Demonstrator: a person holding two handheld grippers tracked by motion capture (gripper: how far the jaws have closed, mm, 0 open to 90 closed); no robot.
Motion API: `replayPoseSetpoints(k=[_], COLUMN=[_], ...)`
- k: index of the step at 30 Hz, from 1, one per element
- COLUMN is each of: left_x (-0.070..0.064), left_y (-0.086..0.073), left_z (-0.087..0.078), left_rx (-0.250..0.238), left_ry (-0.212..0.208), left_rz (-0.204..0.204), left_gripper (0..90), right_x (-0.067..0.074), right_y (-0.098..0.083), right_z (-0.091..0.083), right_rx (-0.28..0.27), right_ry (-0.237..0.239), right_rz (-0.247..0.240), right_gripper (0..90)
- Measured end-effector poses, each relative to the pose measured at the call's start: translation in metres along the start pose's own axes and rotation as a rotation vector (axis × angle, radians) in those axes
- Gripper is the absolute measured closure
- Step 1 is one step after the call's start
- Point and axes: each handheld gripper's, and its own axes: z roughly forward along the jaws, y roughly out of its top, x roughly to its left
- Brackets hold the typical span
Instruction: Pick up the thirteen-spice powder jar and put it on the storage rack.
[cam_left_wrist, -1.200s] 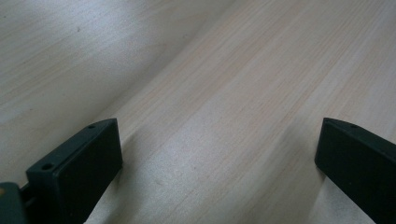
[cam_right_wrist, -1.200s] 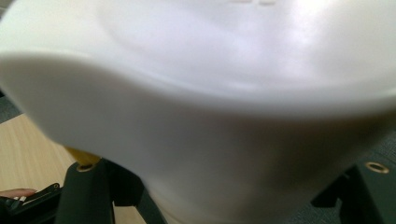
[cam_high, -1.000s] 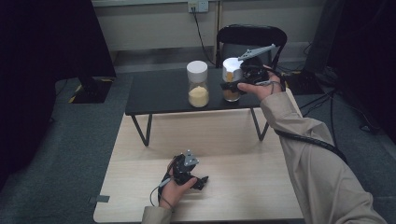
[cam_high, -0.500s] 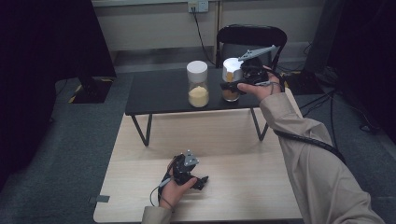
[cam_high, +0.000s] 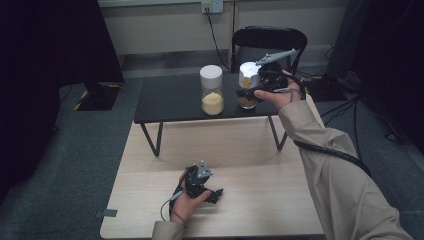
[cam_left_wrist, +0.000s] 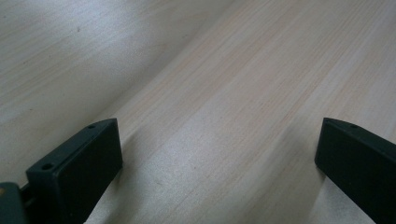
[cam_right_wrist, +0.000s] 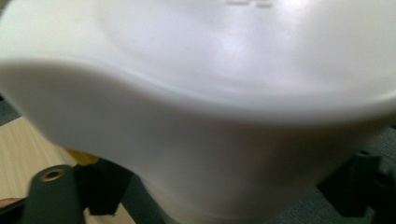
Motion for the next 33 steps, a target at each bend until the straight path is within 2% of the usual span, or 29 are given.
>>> replayPoseSetpoints(k=[3,6,9,22,33], left_x=[0.000,0.000,0.000,0.000,0.000], left_y=[0.000,0.000,0.000,0.000,0.000], left_z=[0.000,0.000,0.000,0.000,0.000], left_rx=[0.000,0.000,0.000,0.000,0.000], left_ry=[0.000,0.000,0.000,0.000,0.000], left_rz=[0.000,0.000,0.000,0.000,0.000], left_gripper=[0.0,0.0,0.0,0.0,0.0], right_x=[0.001,0.003,0.006,0.005,0.009], right_y=[0.002,0.000,0.000,-0.009,-0.020], right_z=[0.000,-0.002,-0.004,-0.013,-0.021], right_rx=[0.021,0.019,0.014,-0.003,-0.004], right_ry=[-0.005,-0.011,-0.026,0.004,0.006], right_rz=[0.022,0.032,0.021,0.049,0.071], right_gripper=[6.8,4.9,3.2,0.7,0.9])
